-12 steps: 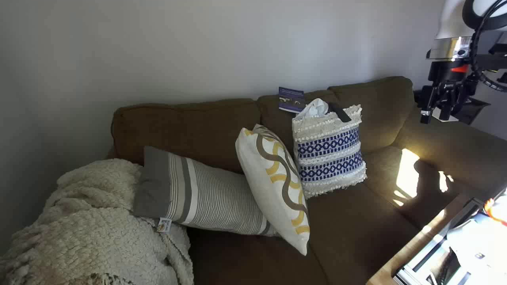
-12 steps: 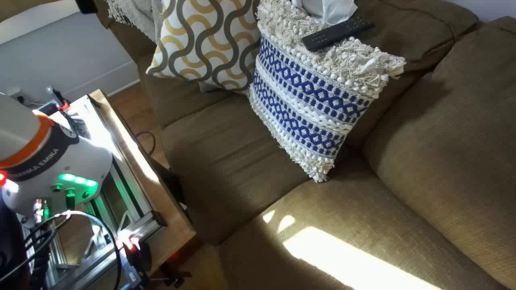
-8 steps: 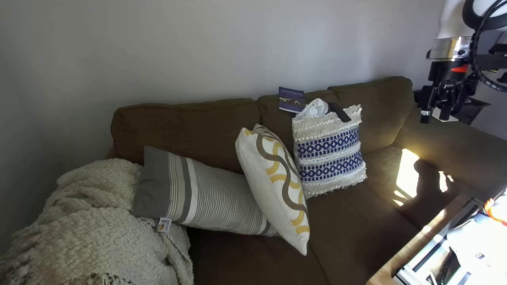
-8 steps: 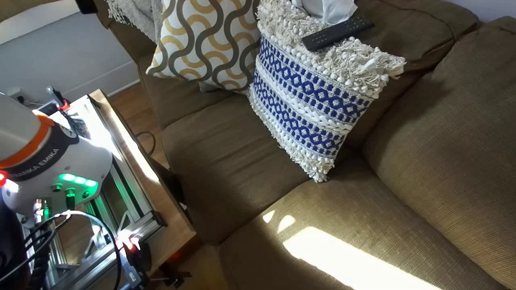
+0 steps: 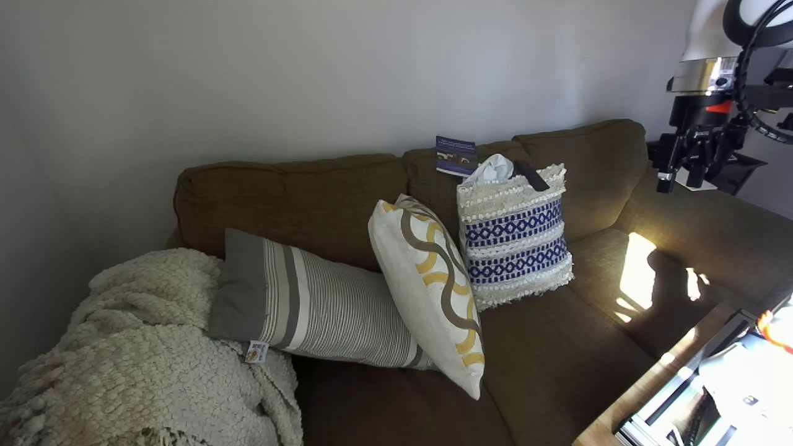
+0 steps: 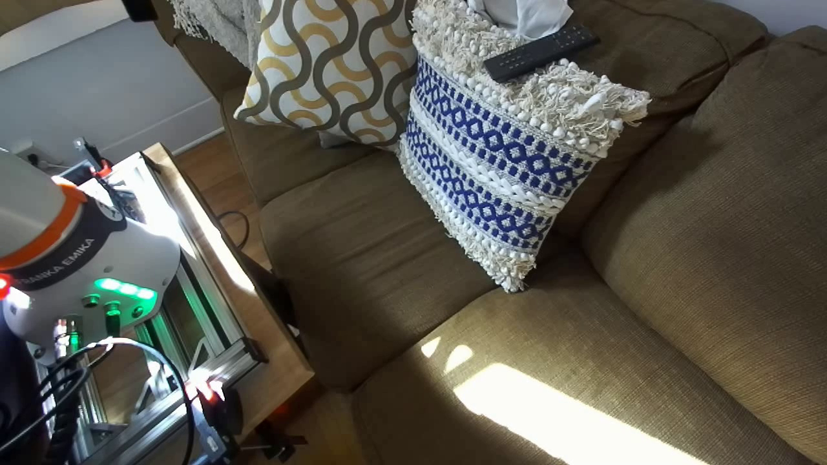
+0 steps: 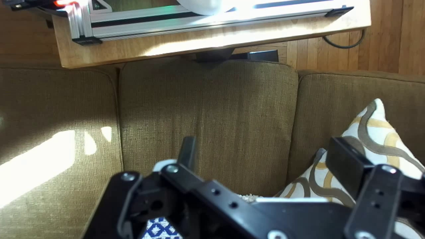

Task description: Put the black remote control on the seat of the sofa

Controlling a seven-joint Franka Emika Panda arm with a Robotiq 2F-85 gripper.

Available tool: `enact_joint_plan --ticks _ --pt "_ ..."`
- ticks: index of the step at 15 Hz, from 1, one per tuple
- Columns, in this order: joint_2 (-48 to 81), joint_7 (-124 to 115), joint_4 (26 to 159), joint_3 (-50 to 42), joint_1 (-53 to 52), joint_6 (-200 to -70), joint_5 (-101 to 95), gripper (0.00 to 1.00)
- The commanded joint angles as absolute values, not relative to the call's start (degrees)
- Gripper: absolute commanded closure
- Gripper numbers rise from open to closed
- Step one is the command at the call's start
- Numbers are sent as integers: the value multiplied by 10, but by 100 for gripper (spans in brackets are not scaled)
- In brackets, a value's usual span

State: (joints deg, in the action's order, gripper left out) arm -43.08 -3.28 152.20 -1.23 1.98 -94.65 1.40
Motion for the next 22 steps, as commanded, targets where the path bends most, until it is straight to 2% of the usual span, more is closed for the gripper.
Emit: enact_joint_plan --ticks 1,5,8,13,16,17,22 --pt "-392 -39 1508 -18 43 -1026 -7 0" --pt "-293 -39 1472 -28 64 -1169 -27 0" --pt "-188 -54 1400 -30 76 -1223 -26 0" --pt "-15 -100 1230 -41 84 -1207 -20 0" --pt "67 -78 1124 -56 81 -1140 12 0" --pt "6 -89 1202 -52 76 -1195 -10 0" --pt "23 -88 1183 -53 73 -1189 -9 0"
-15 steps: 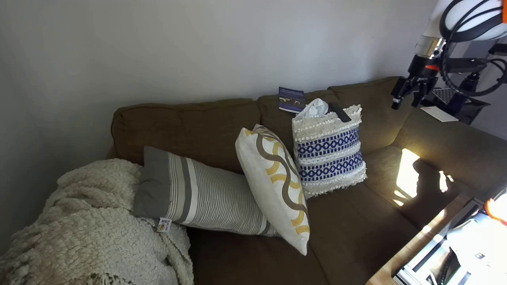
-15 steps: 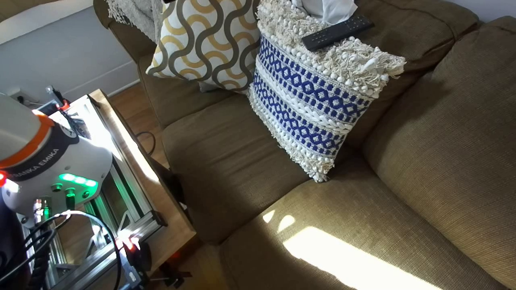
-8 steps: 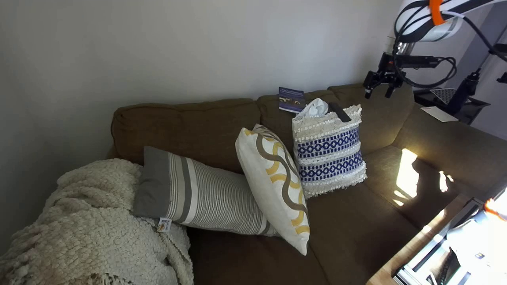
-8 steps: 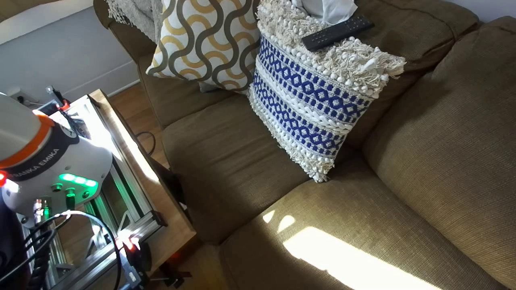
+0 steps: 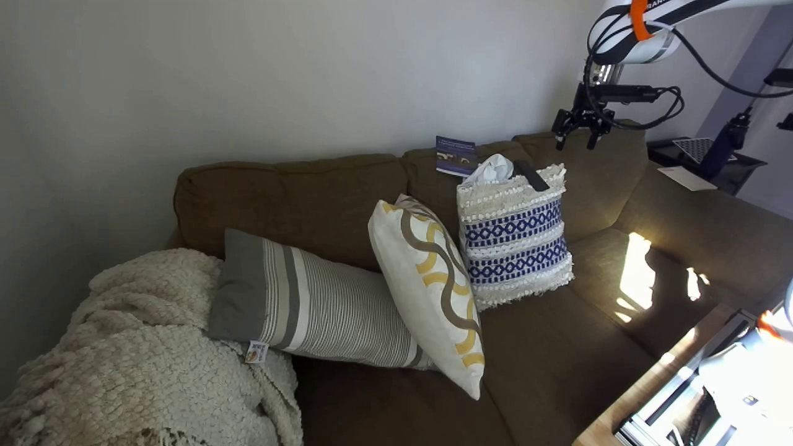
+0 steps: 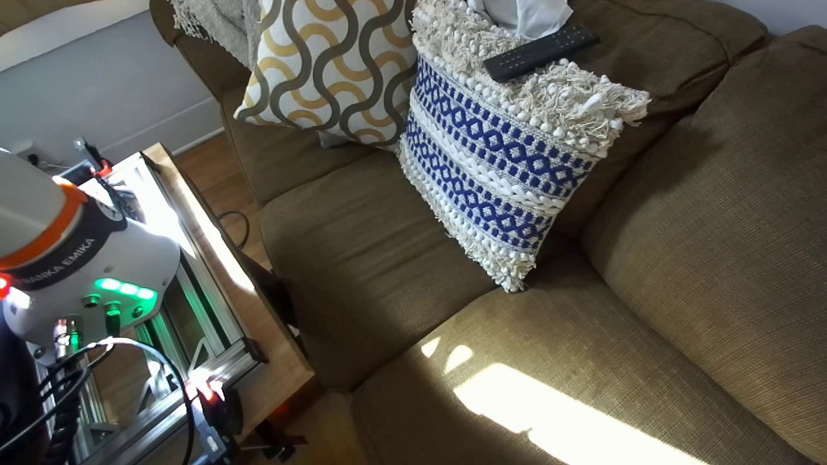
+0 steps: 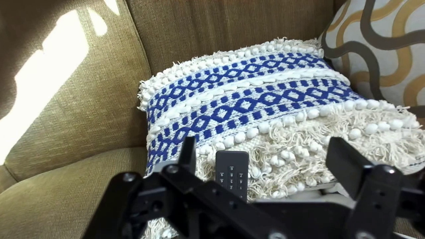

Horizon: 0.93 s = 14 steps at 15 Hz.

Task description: Put the black remote control on the seat of the sofa

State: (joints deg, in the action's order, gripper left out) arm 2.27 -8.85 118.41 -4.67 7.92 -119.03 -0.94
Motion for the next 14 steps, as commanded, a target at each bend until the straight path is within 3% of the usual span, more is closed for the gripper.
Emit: enact_joint_plan --ticks 1,4,6,14 --pt "21 -109 1199 -57 75 -1261 -27 0" --pt "57 -71 1202 -70 87 -1407 -17 0" --pt "91 -48 1187 -79 98 -1436 32 0" --pt "224 41 1109 -65 127 -1408 129 0"
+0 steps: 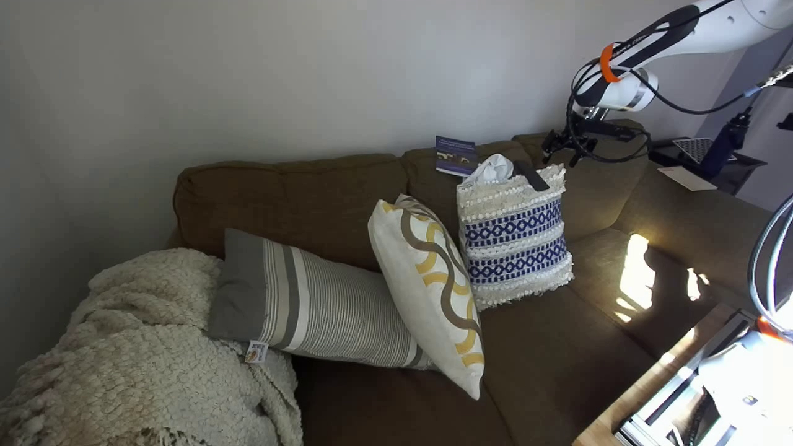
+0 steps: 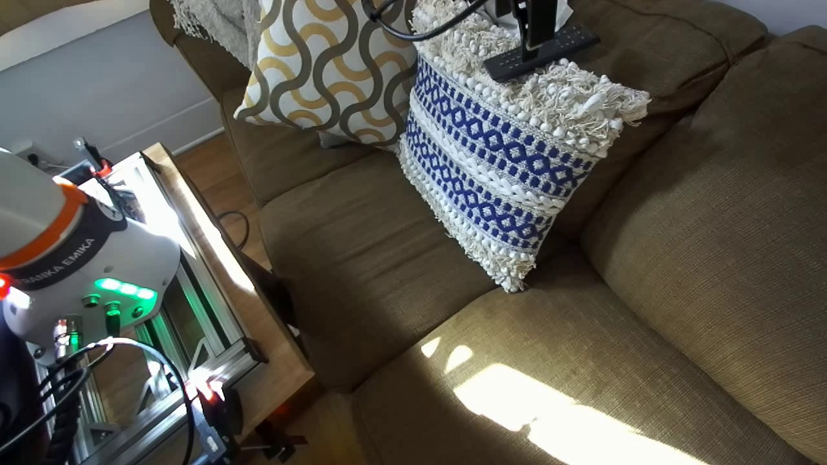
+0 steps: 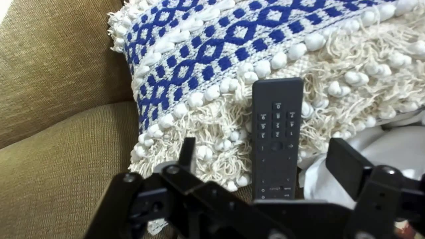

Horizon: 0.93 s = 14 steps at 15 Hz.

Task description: Put the black remote control on the seat of the sofa

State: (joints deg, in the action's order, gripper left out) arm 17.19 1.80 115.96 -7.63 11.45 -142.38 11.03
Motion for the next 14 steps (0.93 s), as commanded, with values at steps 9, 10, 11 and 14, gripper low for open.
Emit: enact_joint_plan --ticks 9,10,11,14 --pt "293 21 1041 -55 119 -1412 107 0" --pt "292 41 1043 -42 128 -1412 122 0" --pt "292 49 1046 -35 132 -1418 131 0" --pt "296 72 1048 -16 138 -1433 148 0"
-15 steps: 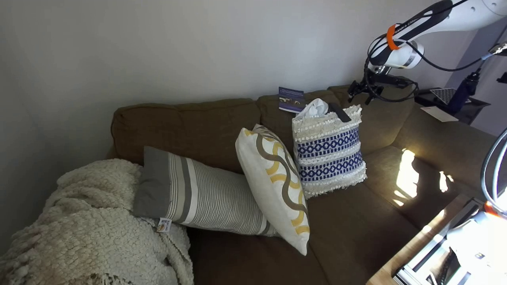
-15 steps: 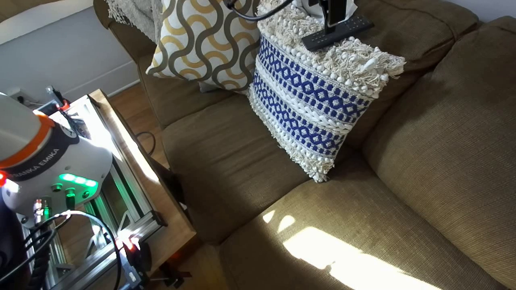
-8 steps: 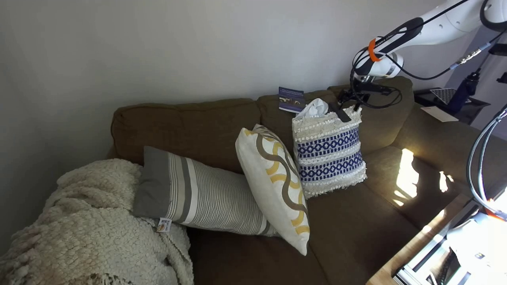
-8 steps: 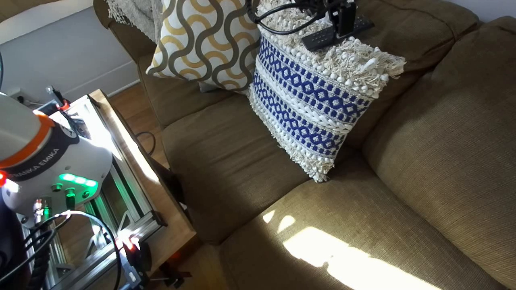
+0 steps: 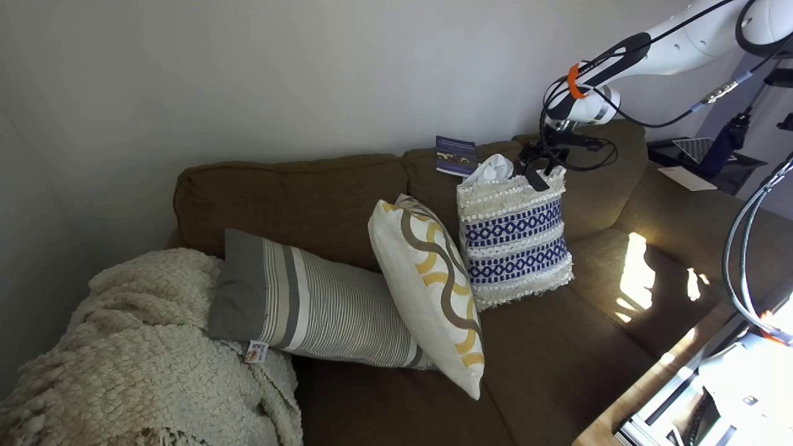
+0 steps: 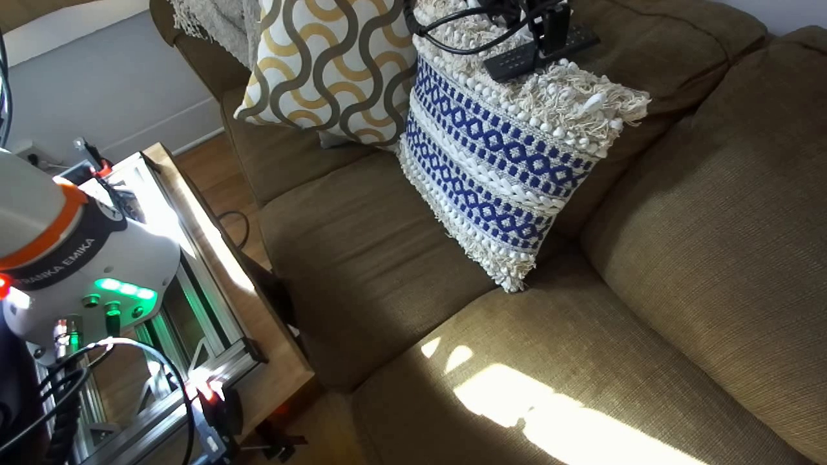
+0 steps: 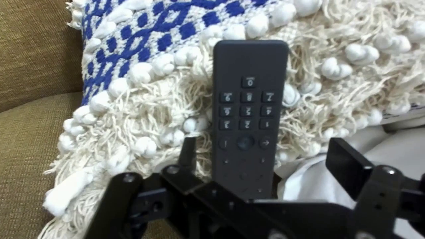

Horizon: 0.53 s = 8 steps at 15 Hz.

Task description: Put the black remote control on the seat of the sofa

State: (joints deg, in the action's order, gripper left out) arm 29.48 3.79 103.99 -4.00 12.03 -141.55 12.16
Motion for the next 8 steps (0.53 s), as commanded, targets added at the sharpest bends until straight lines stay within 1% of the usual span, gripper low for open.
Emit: enact_joint_plan --ticks 1,8 --pt "299 77 1046 -13 138 -1436 149 0" --pt "277 67 1060 -22 133 -1427 136 0"
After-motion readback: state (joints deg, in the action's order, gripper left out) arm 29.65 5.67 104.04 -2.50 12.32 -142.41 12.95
